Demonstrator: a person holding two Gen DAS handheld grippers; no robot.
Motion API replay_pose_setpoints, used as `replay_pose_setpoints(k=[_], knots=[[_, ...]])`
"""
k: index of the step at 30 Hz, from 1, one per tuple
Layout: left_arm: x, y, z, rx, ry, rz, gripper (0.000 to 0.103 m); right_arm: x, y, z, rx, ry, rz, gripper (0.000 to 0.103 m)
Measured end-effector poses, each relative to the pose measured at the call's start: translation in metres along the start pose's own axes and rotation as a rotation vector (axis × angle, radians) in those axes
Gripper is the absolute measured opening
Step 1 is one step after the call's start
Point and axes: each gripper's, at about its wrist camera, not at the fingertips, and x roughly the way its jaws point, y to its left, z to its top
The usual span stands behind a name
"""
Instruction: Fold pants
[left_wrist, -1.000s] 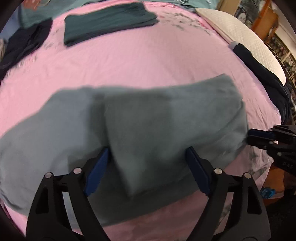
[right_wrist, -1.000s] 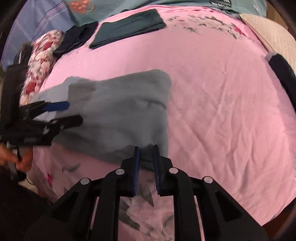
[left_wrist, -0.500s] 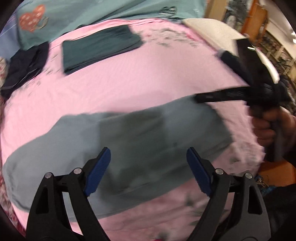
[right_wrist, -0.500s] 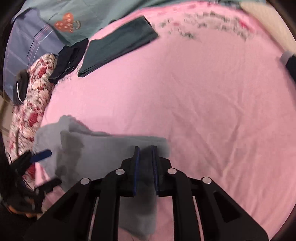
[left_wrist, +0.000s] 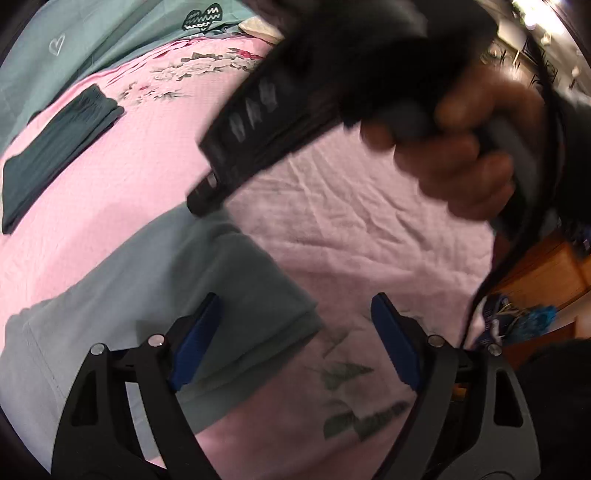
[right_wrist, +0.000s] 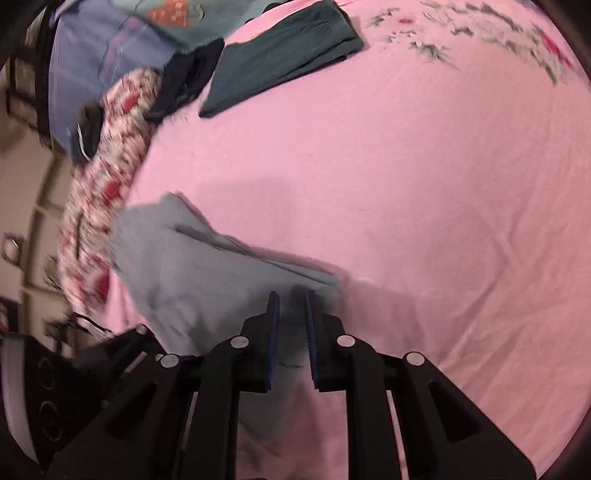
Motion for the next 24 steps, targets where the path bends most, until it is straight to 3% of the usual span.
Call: replay_pose_setpoints(k=[3,8,12,14,15,17,21,24], knots=[[0.010,-0.001,-0.003,-0.020,0.014,0.011,0.083,-0.013,-0.007,0.001,0.021,-0.027,0.033,0.028],[0.013,-0.011,-0.007,-0.006,0.010,0.070,0.084,0.006,-0.018,0.003,0.018,0.049,0.048,0.028],[0.012,-0.013,-0.009,-0.017,0.014,0.077,0.084,0.009,-0.015,0.007,-0.047,0.045,0.016,0.010],[0.011,-0.018,-0.013,-0.012,0.016,0.087,0.084,-0.001,-0.020,0.018,-0.019,-0.010,0.036,0.007],[0.011,-0.019,-0.014,-0.013,0.017,0.091,0.084,-0.004,-0.021,0.023,-0.008,-0.031,0.038,0.000],[0.011,-0.025,-0.013,-0.012,0.017,0.096,0.086,-0.002,-0.023,0.031,-0.001,-0.066,-0.005,0.000],[0.002,-0.016,-0.007,-0.048,0.039,0.068,0.086,-0.018,-0.023,0.031,0.021,-0.091,0.079,0.002],[-0.028,0.007,-0.002,-0.104,-0.029,0.118,0.086,-0.034,-0.007,0.020,-0.019,-0.099,0.184,0.005]])
